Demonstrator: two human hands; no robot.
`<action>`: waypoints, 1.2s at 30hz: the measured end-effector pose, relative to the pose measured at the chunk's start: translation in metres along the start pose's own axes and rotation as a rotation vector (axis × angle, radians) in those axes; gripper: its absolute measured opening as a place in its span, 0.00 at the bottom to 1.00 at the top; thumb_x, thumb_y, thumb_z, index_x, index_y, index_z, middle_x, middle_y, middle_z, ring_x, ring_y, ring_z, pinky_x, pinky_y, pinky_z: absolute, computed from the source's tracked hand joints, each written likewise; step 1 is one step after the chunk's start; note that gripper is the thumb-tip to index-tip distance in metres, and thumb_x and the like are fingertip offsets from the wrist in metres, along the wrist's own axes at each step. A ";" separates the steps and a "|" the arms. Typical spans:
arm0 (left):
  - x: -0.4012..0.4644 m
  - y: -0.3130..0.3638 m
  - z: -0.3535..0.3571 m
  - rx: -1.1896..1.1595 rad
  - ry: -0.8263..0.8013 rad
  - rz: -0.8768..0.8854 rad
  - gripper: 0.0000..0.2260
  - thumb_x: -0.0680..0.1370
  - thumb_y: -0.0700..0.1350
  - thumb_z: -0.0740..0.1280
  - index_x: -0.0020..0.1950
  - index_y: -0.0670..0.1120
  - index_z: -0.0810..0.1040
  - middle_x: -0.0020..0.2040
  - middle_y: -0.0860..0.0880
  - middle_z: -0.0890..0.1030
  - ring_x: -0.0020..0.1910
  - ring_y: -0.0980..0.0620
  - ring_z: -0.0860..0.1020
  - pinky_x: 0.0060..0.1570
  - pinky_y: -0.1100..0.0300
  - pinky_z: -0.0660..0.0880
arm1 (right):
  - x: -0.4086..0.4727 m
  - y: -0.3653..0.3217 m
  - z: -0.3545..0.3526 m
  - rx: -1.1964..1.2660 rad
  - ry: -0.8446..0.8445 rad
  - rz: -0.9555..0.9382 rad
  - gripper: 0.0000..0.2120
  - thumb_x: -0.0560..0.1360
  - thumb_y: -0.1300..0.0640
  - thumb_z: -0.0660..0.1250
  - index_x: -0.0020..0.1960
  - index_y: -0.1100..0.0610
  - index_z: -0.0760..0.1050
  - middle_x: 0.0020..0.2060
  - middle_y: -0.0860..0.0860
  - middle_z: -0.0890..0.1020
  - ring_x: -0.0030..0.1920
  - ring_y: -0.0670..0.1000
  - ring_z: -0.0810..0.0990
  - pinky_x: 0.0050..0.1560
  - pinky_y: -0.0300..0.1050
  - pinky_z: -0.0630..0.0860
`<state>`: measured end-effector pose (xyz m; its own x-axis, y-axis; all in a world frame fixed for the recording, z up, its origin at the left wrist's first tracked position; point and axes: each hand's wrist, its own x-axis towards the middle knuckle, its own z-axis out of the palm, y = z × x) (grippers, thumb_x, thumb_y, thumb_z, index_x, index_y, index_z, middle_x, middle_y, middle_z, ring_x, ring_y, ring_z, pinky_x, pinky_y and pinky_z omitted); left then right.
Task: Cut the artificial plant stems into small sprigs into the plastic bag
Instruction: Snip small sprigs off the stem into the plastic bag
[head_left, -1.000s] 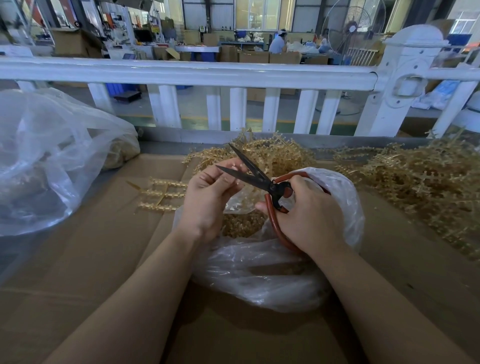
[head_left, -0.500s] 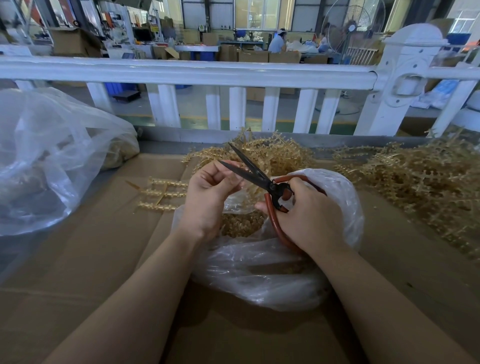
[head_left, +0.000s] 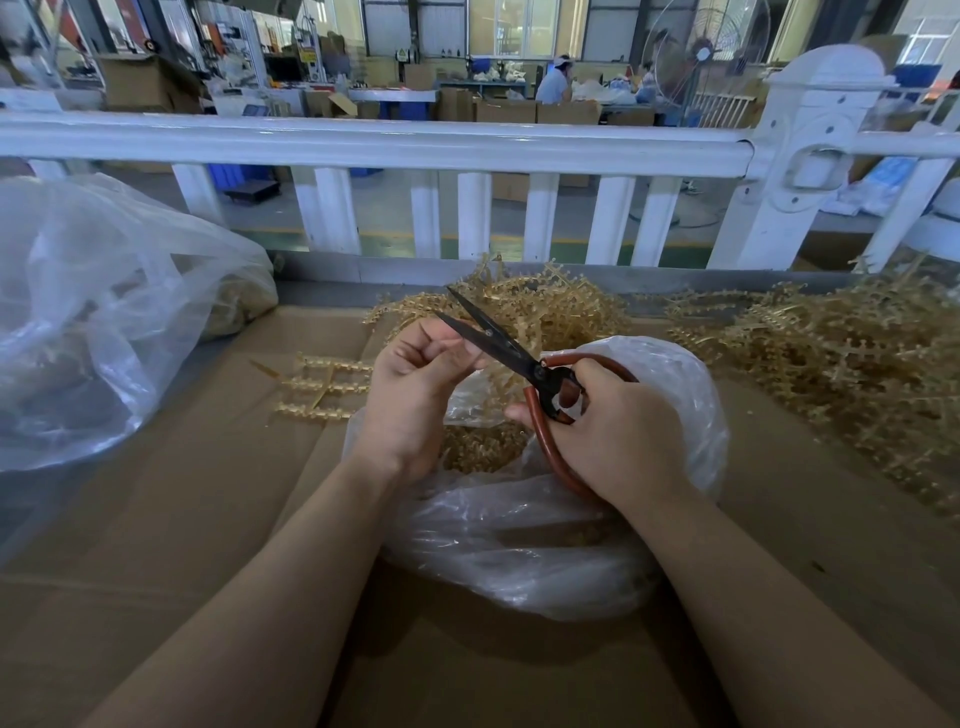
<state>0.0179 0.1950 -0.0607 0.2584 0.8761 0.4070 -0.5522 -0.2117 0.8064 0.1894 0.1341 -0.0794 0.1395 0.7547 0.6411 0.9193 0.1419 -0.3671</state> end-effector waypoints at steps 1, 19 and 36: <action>0.000 0.000 0.000 -0.005 0.002 -0.008 0.06 0.72 0.32 0.69 0.44 0.38 0.73 0.35 0.47 0.80 0.37 0.51 0.77 0.52 0.55 0.76 | 0.000 0.000 0.000 0.005 -0.002 0.001 0.35 0.67 0.19 0.53 0.44 0.49 0.77 0.35 0.42 0.81 0.35 0.44 0.78 0.36 0.40 0.78; -0.002 0.001 -0.003 -0.007 0.059 -0.054 0.06 0.73 0.36 0.70 0.46 0.36 0.76 0.38 0.44 0.79 0.39 0.50 0.75 0.51 0.57 0.75 | 0.001 -0.002 -0.003 0.006 -0.053 0.003 0.35 0.66 0.20 0.55 0.42 0.51 0.78 0.35 0.43 0.81 0.34 0.46 0.79 0.38 0.46 0.80; -0.006 -0.002 0.001 0.257 0.110 0.009 0.04 0.76 0.31 0.68 0.47 0.36 0.81 0.36 0.45 0.82 0.40 0.48 0.79 0.51 0.51 0.77 | 0.001 0.001 -0.002 -0.078 0.008 -0.008 0.36 0.67 0.18 0.50 0.43 0.49 0.75 0.36 0.41 0.79 0.35 0.43 0.75 0.32 0.37 0.73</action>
<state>0.0182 0.1896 -0.0643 0.1590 0.9127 0.3765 -0.3312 -0.3100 0.8912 0.1908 0.1338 -0.0780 0.1350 0.7485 0.6493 0.9462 0.0971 -0.3086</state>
